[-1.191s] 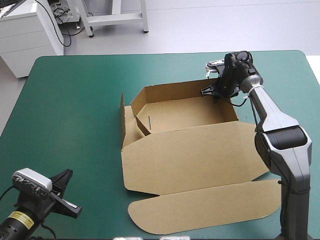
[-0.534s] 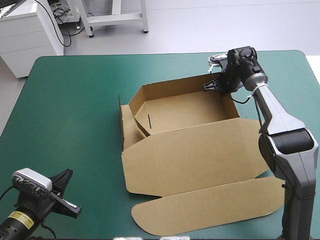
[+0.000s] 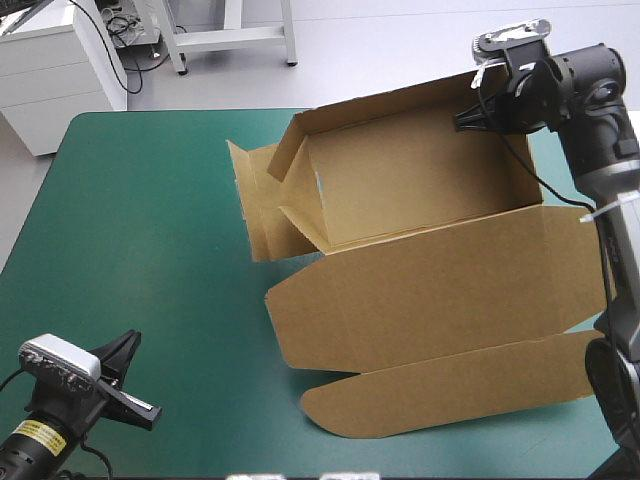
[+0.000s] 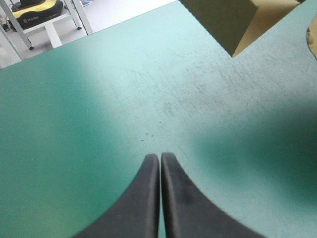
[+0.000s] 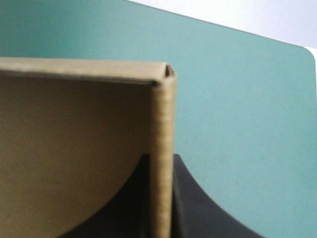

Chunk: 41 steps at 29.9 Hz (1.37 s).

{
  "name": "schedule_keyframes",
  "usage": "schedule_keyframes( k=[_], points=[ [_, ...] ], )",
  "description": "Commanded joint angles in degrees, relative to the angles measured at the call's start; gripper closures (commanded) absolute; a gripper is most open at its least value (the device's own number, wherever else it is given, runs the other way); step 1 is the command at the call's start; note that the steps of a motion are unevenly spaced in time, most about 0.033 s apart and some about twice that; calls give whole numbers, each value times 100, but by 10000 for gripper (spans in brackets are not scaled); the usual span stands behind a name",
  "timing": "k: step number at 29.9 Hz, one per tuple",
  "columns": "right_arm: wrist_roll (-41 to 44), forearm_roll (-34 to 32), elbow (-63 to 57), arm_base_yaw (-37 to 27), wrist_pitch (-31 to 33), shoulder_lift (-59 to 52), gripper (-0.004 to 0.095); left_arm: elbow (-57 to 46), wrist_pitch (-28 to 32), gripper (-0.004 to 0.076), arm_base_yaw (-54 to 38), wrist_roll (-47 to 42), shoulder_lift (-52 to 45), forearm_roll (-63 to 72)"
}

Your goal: Fold the box

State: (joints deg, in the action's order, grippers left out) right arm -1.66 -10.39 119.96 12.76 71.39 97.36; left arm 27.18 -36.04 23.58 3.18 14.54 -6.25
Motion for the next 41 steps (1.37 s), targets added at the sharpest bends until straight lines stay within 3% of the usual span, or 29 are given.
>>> schedule_keyframes(
  k=[1, 6, 12, 15, 28, 34, 41],
  points=[
    [73, -225, 190, -1, 46, -449, 928, 131, 663, 731, 4, -8, 47, -48],
    [73, -115, 190, -1, 46, -439, 928, 131, 650, 676, 4, 101, 47, 135],
    [73, -54, 180, -1, 46, -439, 928, 131, 823, 354, 4, 115, 47, 1030],
    [73, -54, 180, -1, 46, -439, 928, 131, 880, 260, 4, 115, 47, 1030],
    [-45, -54, 180, -1, 46, -439, 928, 176, 1225, 300, 4, 647, 335, 1041],
    [-45, -54, 180, -1, 46, -439, 928, 1011, 1180, 299, -6, 178, 1751, 892],
    [-45, -54, 180, -1, 46, -450, 928, 2467, 553, 300, -6, -1399, 3619, -909]
  ],
)
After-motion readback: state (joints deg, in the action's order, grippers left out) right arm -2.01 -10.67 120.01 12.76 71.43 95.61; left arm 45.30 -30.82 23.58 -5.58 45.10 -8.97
